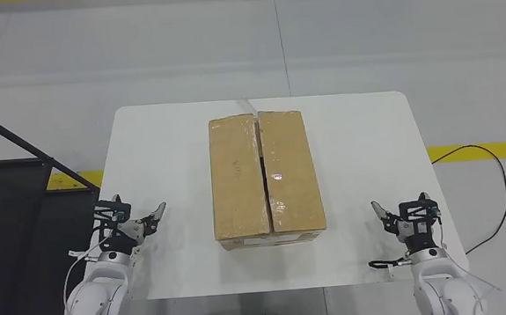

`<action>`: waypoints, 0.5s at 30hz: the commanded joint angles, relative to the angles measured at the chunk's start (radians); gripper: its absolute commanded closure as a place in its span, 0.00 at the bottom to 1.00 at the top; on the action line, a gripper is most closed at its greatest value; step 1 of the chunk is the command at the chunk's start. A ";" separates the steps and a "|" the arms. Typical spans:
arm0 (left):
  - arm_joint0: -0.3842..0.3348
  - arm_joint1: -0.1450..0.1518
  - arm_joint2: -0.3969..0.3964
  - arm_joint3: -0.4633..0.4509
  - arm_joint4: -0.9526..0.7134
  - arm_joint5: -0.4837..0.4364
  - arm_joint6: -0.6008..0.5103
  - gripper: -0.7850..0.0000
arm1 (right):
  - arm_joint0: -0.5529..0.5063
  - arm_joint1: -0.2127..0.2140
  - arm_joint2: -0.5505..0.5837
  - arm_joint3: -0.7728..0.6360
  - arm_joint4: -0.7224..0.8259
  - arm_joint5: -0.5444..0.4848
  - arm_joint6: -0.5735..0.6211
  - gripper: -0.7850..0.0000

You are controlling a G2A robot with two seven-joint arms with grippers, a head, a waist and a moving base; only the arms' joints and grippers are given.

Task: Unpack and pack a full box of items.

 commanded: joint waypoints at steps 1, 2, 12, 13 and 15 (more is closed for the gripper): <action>0.000 0.000 0.000 0.000 0.000 0.000 0.000 0.00 | 0.000 0.000 0.000 0.000 0.000 0.000 0.000 0.00; 0.000 0.000 0.000 0.000 0.000 0.000 0.000 0.00 | 0.000 0.000 0.000 0.000 0.000 0.000 0.000 0.00; -0.001 0.000 0.001 0.001 -0.004 -0.002 0.000 0.00 | 0.002 0.000 0.002 -0.003 0.006 -0.005 -0.007 0.00; -0.004 -0.001 0.001 0.002 -0.008 -0.007 0.003 0.00 | 0.001 -0.001 0.005 -0.005 0.008 -0.009 -0.015 0.00; -0.005 -0.001 0.000 0.003 -0.018 -0.032 0.022 0.00 | -0.007 -0.001 0.014 -0.018 0.010 -0.025 -0.047 0.00</action>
